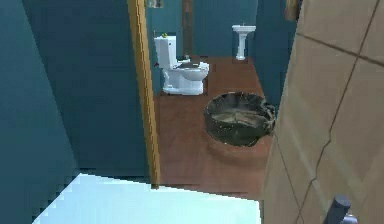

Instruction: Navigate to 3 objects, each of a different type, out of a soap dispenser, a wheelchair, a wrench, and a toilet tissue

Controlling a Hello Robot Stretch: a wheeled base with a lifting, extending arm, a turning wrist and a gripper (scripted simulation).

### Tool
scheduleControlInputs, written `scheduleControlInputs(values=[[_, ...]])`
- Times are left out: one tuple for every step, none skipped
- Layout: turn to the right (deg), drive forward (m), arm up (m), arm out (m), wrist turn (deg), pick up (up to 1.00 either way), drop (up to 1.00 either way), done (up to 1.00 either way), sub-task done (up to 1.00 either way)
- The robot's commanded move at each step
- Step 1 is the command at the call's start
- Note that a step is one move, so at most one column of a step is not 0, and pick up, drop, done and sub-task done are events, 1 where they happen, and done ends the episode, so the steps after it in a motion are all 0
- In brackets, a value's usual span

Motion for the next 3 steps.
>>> scheduleControlInputs(values=[[0.0, 1.0, 0.0, 0.0, 0.0, 0.0, 0.0, 0.0, 0.0], [0.0, 0.65, 0.0, 0.0, 0.0, 0.0, 0.0, 0.0, 0.0], [-9.0, 0.0, 0.0, 0.0, 0.0, 0.0, 0.0, 0.0, 0.0]])
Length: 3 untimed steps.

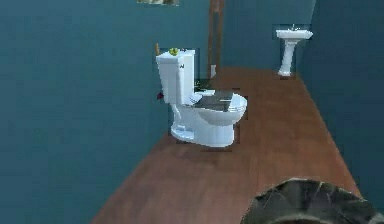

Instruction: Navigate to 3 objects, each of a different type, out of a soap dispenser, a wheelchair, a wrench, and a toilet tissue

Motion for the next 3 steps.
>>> scheduleControlInputs(values=[[0.0, 0.65, 0.0, 0.0, 0.0, 0.0, 0.0, 0.0, 0.0], [9.0, 0.0, 0.0, 0.0, 0.0, 0.0, 0.0, 0.0, 0.0], [0.0, 0.9, 0.0, 0.0, 0.0, 0.0, 0.0, 0.0, 0.0]])
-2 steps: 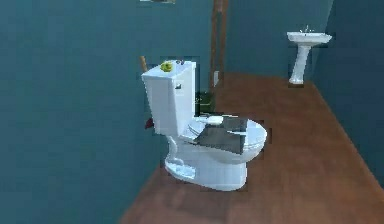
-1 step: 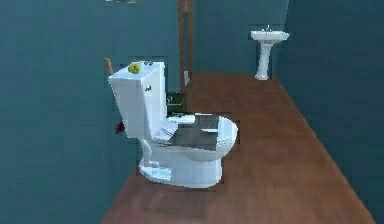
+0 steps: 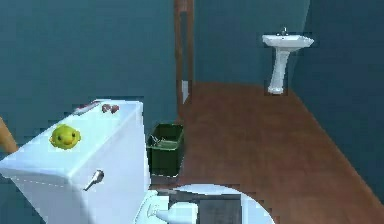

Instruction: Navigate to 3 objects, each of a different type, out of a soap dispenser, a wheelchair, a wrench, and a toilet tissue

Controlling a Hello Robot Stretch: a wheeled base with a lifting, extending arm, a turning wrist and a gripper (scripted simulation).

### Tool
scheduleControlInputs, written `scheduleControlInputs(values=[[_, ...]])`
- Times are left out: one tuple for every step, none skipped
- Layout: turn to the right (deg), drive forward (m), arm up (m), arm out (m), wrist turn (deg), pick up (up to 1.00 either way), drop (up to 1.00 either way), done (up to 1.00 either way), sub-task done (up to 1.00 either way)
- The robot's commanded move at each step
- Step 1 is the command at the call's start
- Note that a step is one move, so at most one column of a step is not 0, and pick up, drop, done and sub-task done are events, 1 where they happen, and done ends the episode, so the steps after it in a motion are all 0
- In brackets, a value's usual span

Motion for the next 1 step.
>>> scheduleControlInputs(values=[[-42.0, 0.0, 0.0, 0.0, 0.0, 0.0, 0.0, 0.0, 0.0]])
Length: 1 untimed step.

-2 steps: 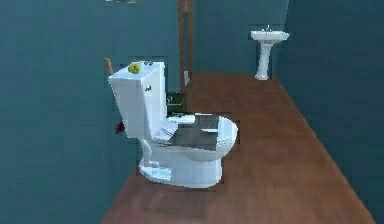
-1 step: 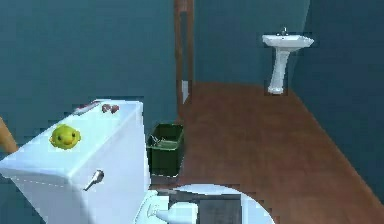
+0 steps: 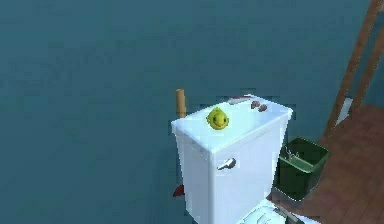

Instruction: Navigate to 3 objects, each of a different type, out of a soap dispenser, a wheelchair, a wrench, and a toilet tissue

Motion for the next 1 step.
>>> scheduleControlInputs(values=[[0.0, 0.0, 0.0, 0.0, 0.0, 0.0, 0.0, 1.0, 0.0]])
